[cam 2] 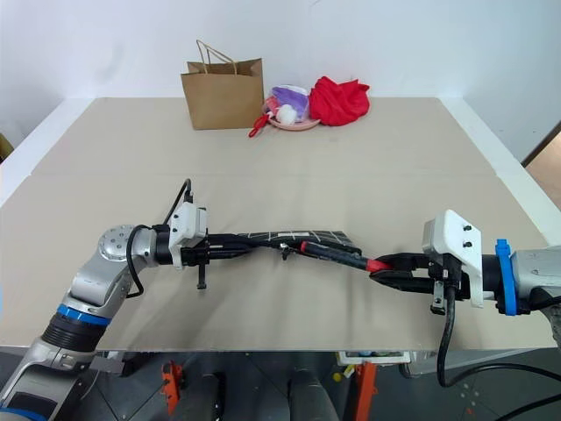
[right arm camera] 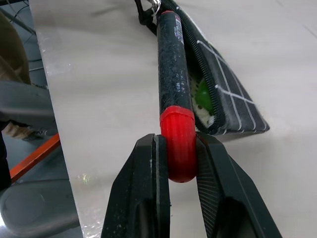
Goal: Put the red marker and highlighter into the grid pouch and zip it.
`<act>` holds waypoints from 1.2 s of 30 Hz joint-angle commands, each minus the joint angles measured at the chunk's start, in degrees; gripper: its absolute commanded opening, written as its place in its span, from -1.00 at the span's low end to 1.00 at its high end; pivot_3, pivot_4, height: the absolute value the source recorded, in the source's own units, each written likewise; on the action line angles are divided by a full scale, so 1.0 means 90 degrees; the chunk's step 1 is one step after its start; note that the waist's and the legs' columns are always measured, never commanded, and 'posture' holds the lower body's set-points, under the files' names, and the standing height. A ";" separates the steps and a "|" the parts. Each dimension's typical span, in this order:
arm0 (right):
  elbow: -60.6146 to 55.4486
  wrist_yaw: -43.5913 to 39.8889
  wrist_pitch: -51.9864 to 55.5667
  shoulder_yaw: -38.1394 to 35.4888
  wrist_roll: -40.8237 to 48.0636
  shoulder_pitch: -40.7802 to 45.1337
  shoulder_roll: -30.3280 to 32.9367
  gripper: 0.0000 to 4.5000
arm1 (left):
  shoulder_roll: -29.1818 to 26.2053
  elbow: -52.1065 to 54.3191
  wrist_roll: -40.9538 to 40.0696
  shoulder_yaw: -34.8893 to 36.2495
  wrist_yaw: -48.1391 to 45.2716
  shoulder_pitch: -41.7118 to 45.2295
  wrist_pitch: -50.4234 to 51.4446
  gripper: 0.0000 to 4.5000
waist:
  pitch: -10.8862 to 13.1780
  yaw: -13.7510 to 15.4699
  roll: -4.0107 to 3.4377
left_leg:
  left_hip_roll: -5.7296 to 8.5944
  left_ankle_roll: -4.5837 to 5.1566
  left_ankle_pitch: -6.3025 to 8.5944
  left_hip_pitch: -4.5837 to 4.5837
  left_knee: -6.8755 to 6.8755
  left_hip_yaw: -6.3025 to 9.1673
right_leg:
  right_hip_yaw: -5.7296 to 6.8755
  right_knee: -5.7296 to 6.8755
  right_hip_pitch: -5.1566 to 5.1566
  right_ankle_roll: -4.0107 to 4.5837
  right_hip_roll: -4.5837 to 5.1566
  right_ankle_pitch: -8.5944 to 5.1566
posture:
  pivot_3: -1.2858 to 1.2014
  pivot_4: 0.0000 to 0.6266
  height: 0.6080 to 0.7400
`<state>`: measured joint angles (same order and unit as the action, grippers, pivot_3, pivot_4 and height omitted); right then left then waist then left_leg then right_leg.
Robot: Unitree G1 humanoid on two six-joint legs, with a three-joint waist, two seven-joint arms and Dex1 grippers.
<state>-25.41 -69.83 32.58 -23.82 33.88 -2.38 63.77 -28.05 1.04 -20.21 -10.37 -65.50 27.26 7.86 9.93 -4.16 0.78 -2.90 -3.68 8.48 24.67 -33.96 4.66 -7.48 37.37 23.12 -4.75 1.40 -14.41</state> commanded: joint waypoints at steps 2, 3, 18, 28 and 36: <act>-0.0159 0.0143 0.0191 0.0087 0.0052 0.0098 0.0080 -0.80 | -0.0016 0.0234 -0.0063 0.0133 0.0049 0.0000 -0.0010 -1.00 | 0.0000 -0.0001 0.0000 | 0.0000 0.0000 0.0000 0.0000 0.0000 0.0000 | 0.0000 0.0000 0.0000 0.0000 0.0000 0.0000 | 0.03 -0.52 1.00; -0.0178 0.0177 0.0272 0.0124 0.0098 0.0140 0.0080 -0.80 | -0.0011 0.0242 -0.0067 0.0131 0.0055 -0.0003 -0.0003 -1.00 | 0.0000 0.0000 0.0000 | 0.0000 0.0000 0.0000 0.0000 0.0000 0.0000 | 0.0000 0.0000 0.0000 0.0000 0.0000 0.0000 | 0.03 -0.52 1.00; -0.0070 0.1042 0.1387 0.1610 0.0308 0.1826 -0.0197 -0.80 | 0.0075 0.0373 -0.0081 0.0086 0.0190 -0.0077 0.0049 -1.00 | 0.0000 0.0001 0.0000 | 0.0000 0.0000 0.0000 0.0002 0.0001 0.0000 | 0.0000 0.0000 0.0002 0.0000 0.0000 0.0000 | 0.03 -0.52 1.00; 0.0197 0.1063 0.1563 0.2158 0.0071 0.2237 -0.0151 -0.80 | 0.0047 0.0514 -0.0093 0.0123 0.0273 -0.0192 0.0128 -1.00 | 0.0000 0.0005 0.0000 | 0.0000 0.0000 0.0000 0.0004 0.0002 0.0000 | 0.0000 0.0000 0.0004 -0.0001 0.0000 0.0000 | 0.03 -0.52 1.00; 0.0431 0.1214 0.1683 0.2590 -0.0017 0.2950 -0.0499 -0.80 | 0.0083 0.0520 -0.0090 0.0079 0.0296 -0.0186 0.0136 -1.00 | 0.0000 -0.0011 0.0000 | 0.0000 0.0000 0.0000 0.0001 0.0000 -0.0002 | -0.0002 0.0000 0.0005 0.0001 0.0000 0.0003 | 0.03 -0.52 1.00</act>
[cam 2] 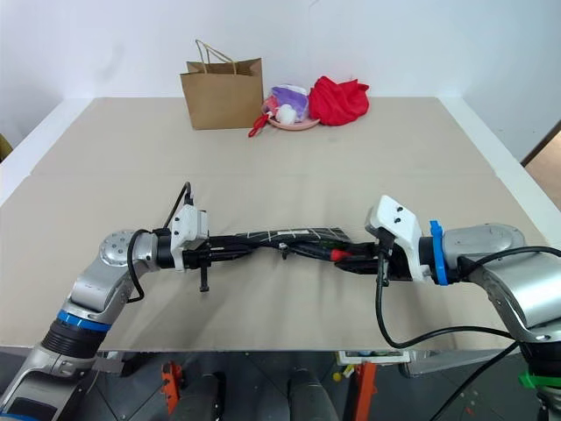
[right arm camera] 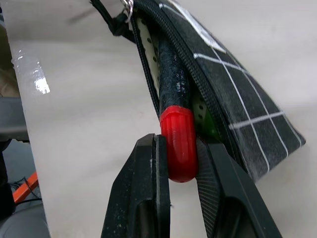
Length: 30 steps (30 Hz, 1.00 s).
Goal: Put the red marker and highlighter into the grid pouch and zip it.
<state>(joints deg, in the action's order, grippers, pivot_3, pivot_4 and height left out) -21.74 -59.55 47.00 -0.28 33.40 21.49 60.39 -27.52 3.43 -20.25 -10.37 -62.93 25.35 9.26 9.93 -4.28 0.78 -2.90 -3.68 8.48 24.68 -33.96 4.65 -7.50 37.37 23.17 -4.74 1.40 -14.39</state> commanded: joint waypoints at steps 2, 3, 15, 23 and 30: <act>0.0069 0.0115 0.0248 -0.0018 0.0124 0.0448 -0.0232 -0.58 | 0.0034 0.0258 -0.0080 0.0070 0.0018 0.0029 -0.0012 -1.00 | 0.0000 0.0010 0.0000 | 0.0000 0.0000 0.0000 0.0001 0.0000 0.0001 | 0.0001 0.0000 0.0000 -0.0001 0.0000 0.0000 | 0.03 -0.52 1.00; 0.0081 0.0137 0.0335 -0.0025 0.0161 0.0503 -0.0277 -0.34 | 0.0037 0.0262 -0.0080 0.0067 0.0022 0.0028 -0.0008 -1.00 | 0.0000 0.0012 0.0000 | 0.0000 0.0000 0.0000 0.0001 0.0001 0.0001 | 0.0001 0.0000 0.0000 -0.0001 0.0000 0.0000 | 0.03 -0.52 1.00; -0.0904 -0.0760 0.0214 -0.1051 0.1140 -0.0637 0.0050 0.97 | -0.0020 0.0309 -0.0066 0.0110 0.0036 -0.0031 0.0029 -1.00 | 0.0000 0.0028 0.0000 | 0.0000 0.0002 0.0002 0.0005 0.0006 0.0003 | 0.0003 0.0000 -0.0001 -0.0014 0.0000 -0.0003 | 0.03 -0.52 1.00; -0.1208 -0.0249 -0.0663 -0.0854 0.0746 -0.0707 -0.0541 0.97 | -0.0015 0.0264 -0.0063 0.0084 -0.0004 0.0025 0.0042 -1.00 | 0.0000 0.0001 0.0001 | 0.0000 0.0000 0.0000 -0.0003 -0.0003 0.0002 | 0.0002 0.0000 -0.0002 -0.0001 -0.0001 0.0004 | 0.03 -0.52 1.00; -0.0745 0.0382 -0.1681 0.0021 -0.0355 -0.0059 -0.1473 0.97 | -0.0013 0.0263 -0.0064 0.0076 -0.0026 0.0051 0.0054 -1.00 | -0.0001 0.0003 0.0004 | -0.0001 -0.0005 -0.0003 -0.0001 -0.0007 0.0001 | 0.0002 0.0000 -0.0002 -0.0001 -0.0001 0.0008 | 0.03 -0.52 1.00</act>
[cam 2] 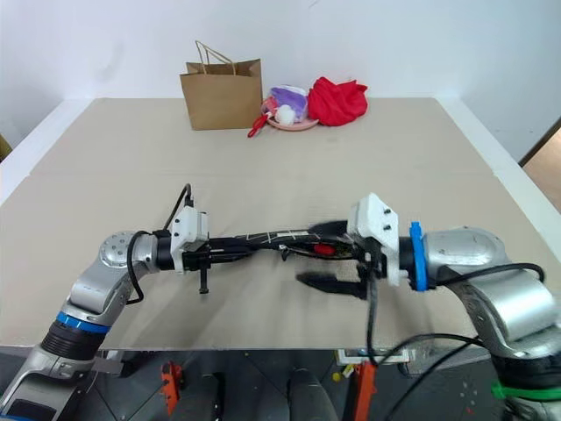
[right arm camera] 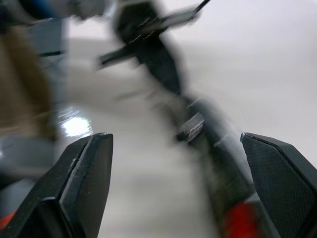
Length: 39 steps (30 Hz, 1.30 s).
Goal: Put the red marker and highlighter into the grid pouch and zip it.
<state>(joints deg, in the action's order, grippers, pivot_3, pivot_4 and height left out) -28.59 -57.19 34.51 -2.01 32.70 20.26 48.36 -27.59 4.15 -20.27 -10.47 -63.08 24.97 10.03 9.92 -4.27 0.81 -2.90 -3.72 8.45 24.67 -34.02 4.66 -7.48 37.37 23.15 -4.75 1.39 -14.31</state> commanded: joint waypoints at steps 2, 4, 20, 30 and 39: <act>-0.0011 0.0193 -0.0382 0.0418 -0.0387 0.0093 -0.0306 0.97 | -0.0009 0.0210 -0.0065 0.0090 0.0004 0.0089 -0.0014 -1.00 | 0.0000 0.0018 0.0000 | 0.0000 0.0000 0.0000 0.0002 0.0008 0.0001 | 0.0001 0.0000 0.0000 -0.0005 0.0000 -0.0006 | 0.03 -0.52 1.00; -0.0021 0.0205 -0.0470 0.0557 -0.0484 0.0106 -0.0410 0.97 | -0.0018 0.0224 -0.0067 0.0096 0.0011 0.0082 -0.0004 -1.00 | 0.0000 0.0019 0.0000 | 0.0000 0.0001 0.0002 0.0007 0.0012 0.0002 | 0.0001 0.0000 0.0002 -0.0028 0.0000 -0.0002 | 0.03 -0.52 1.00; 0.0218 -0.0035 -0.0903 0.0998 -0.0895 0.0133 -0.0640 -0.91 | -0.0019 0.0237 -0.0041 0.0105 0.0083 0.0049 -0.0023 -1.00 | 0.0000 0.0016 0.0000 | 0.0000 0.0001 0.0003 0.0003 0.0010 0.0002 | 0.0002 0.0000 0.0001 -0.0002 0.0000 -0.0007 | 0.03 -0.52 1.00; 0.0230 0.0007 -0.0992 0.0863 -0.0842 0.0123 -0.0725 -0.98 | -0.0028 0.0217 -0.0032 0.0111 0.0097 0.0056 -0.0030 -1.00 | 0.0000 0.0016 0.0000 | 0.0000 0.0001 0.0003 0.0003 0.0011 0.0002 | 0.0002 0.0000 0.0001 -0.0003 -0.0001 -0.0007 | 0.03 -0.52 1.00; 0.0182 0.0166 -0.0951 0.0489 -0.0680 0.0055 -0.0741 -0.98 | -0.0015 0.0173 -0.0022 0.0089 0.0092 0.0106 -0.0047 -1.00 | 0.0000 0.0016 0.0000 | 0.0000 0.0001 0.0003 0.0003 0.0011 0.0002 | 0.0002 0.0000 0.0000 -0.0003 0.0000 -0.0007 | 0.03 -0.52 1.00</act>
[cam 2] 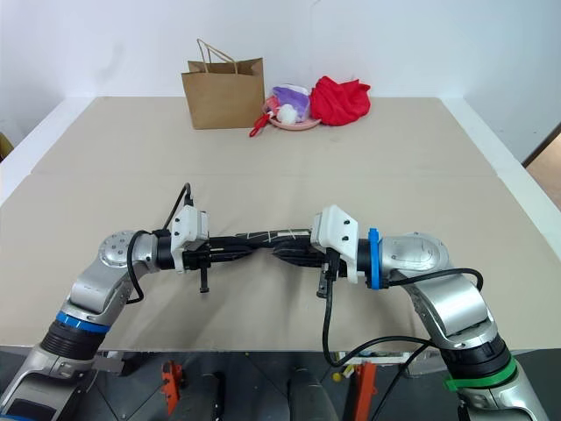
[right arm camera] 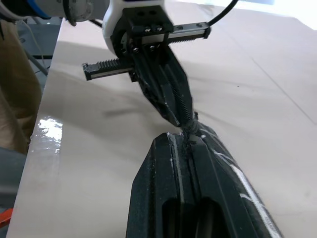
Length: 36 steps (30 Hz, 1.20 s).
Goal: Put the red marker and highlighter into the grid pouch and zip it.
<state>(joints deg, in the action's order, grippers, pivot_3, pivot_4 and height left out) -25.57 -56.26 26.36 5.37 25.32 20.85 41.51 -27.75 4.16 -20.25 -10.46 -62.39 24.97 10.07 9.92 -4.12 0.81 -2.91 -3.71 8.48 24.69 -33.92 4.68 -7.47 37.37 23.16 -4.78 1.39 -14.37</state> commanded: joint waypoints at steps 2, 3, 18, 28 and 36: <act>-0.0087 0.0004 -0.0165 -0.0674 0.0121 -0.0188 0.0232 -0.98 | -0.0002 0.0110 -0.0013 0.0099 -0.0004 0.0130 -0.0085 -1.00 | 0.0000 0.0001 0.0000 | 0.0000 0.0000 0.0000 0.0000 0.0000 0.0000 | 0.0000 0.0000 0.0000 0.0000 0.0000 0.0000 | 0.03 -0.52 1.00; -0.0059 -0.0027 -0.0208 -0.0822 0.0121 -0.0274 0.0318 -0.98 | -0.0007 0.0078 -0.0003 0.0104 -0.0015 0.0136 -0.0109 -1.00 | 0.0000 0.0013 0.0000 | 0.0000 0.0000 0.0000 0.0001 0.0000 0.0000 | 0.0000 0.0000 0.0000 0.0000 0.0000 0.0000 | 0.03 -0.52 1.00; 0.0399 -0.0683 -0.0720 -0.2200 0.0223 -0.1298 0.1263 -0.98 | 0.0002 0.0052 0.0031 0.0082 -0.0044 0.0136 -0.0137 -1.00 | 0.0000 0.0004 0.0000 | 0.0000 0.0000 0.0000 -0.0001 -0.0005 -0.0001 | -0.0001 0.0000 -0.0004 0.0000 0.0001 0.0000 | 0.03 -0.52 1.00; 0.0960 -0.0824 -0.1222 -0.2887 -0.0172 -0.2128 0.1692 -0.98 | -0.0027 0.0060 0.0040 0.0097 -0.0035 0.0099 -0.0163 -1.00 | 0.0000 -0.0003 0.0000 | 0.0000 0.0000 0.0000 -0.0006 -0.0006 -0.0001 | -0.0002 0.0000 -0.0005 0.0001 0.0000 0.0001 | 0.03 -0.52 1.00; 0.0958 -0.0666 -0.1305 -0.2912 -0.0240 -0.2347 0.1640 -0.98 | -0.0105 0.0029 0.0105 0.0099 -0.0108 0.0090 -0.0237 -1.00 | 0.0000 -0.0001 0.0000 | 0.0000 0.0000 0.0000 -0.0005 -0.0008 -0.0002 | -0.0002 0.0000 -0.0008 0.0000 0.0001 0.0001 | 0.03 -0.52 1.00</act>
<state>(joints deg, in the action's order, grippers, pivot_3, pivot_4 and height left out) -16.76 -63.31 14.96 -18.38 23.68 -0.20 55.93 -27.78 3.84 -19.38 -10.74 -63.14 25.59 9.00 9.93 -4.13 0.81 -2.90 -3.71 8.48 24.65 -34.00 4.67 -7.48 37.38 23.08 -4.78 1.39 -14.37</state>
